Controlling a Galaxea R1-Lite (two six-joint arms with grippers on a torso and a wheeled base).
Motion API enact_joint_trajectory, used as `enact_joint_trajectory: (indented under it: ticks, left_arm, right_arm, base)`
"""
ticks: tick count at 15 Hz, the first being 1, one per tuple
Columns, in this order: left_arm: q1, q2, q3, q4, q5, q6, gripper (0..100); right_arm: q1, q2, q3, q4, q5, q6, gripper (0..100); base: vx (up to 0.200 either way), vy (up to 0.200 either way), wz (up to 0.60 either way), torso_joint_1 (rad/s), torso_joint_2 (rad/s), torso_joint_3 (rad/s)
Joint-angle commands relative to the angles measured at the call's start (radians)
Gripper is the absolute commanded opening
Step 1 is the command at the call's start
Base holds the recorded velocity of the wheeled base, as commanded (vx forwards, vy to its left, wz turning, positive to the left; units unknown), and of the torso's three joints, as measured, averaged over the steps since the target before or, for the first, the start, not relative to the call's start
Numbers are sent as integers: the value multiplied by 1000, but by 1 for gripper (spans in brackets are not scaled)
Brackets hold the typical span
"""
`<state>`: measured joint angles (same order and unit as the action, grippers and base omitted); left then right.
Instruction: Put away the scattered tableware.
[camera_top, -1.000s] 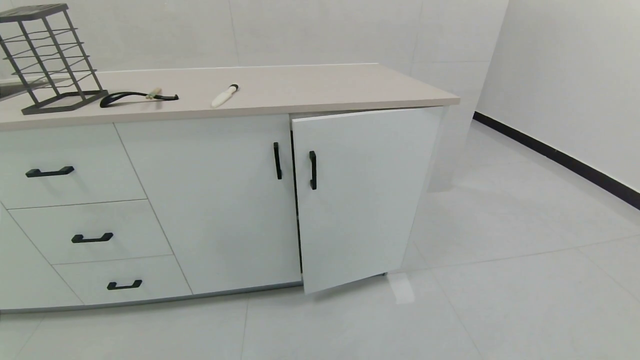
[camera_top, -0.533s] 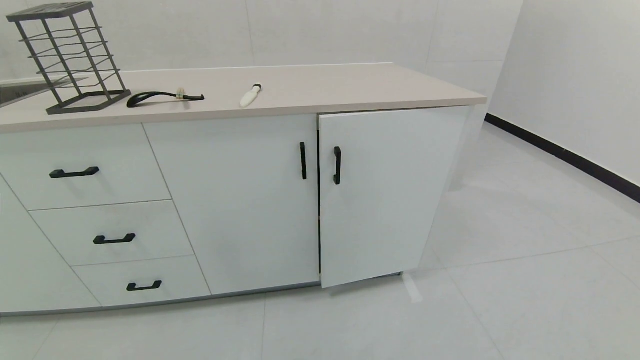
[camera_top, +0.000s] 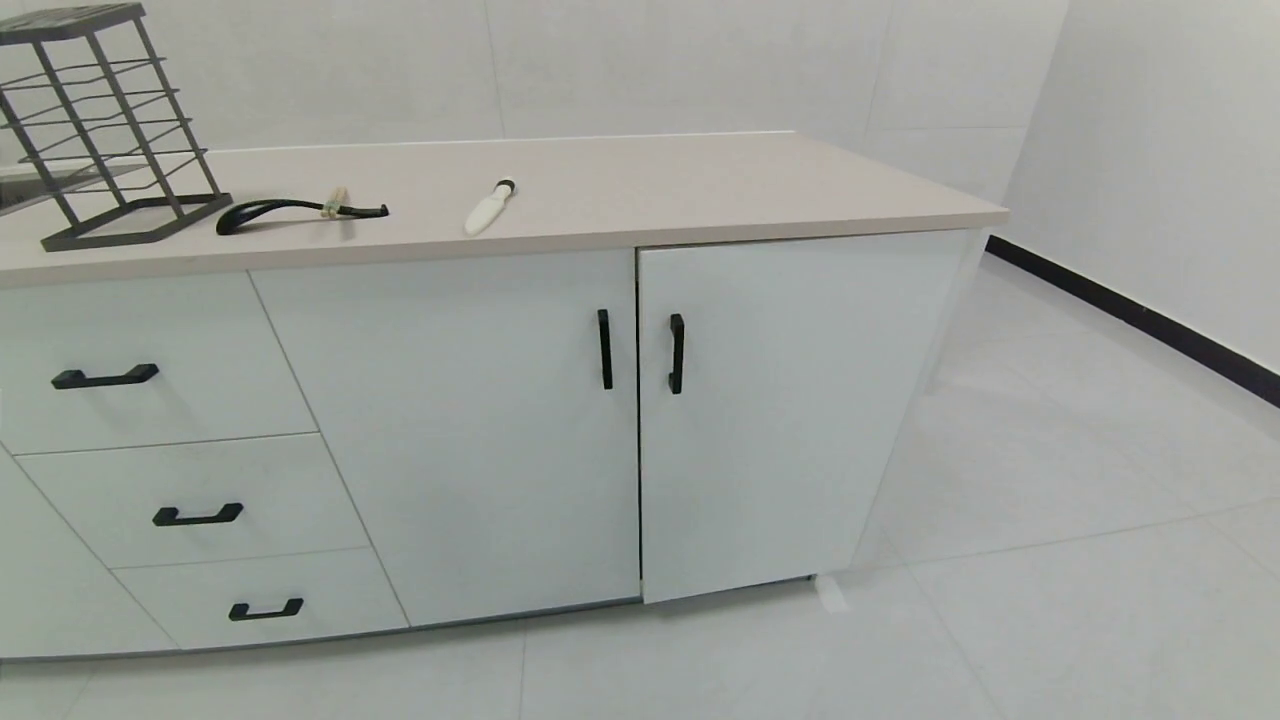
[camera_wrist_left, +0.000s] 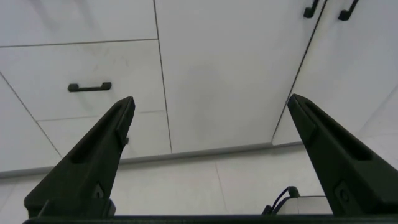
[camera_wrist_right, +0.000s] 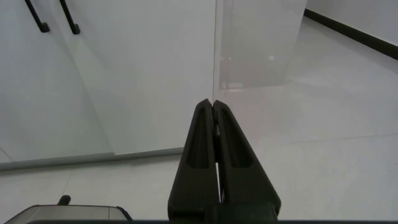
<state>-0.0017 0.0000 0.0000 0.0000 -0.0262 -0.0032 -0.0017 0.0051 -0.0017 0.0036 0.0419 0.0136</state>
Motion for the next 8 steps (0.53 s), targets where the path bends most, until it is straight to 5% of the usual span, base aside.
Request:
enact_joint_trajectory:
  ticks: [1, 7, 8]
  left_arm:
    - [0, 0, 0, 0, 0, -1, 100]
    - [0, 0, 0, 0, 0, -1, 100]
    - [0, 0, 0, 0, 0, -3, 100]
  right_arm:
    - [0, 4, 0, -1, 1, 0, 0]
    - [0, 4, 0, -1, 0, 0, 0]
    - [0, 4, 0, -1, 0, 0, 0]
  base:
    - [0, 0, 0, 0, 0, 0]
    - [0, 0, 600, 4, 2, 0]
    - [0, 0, 0, 0, 0, 0]
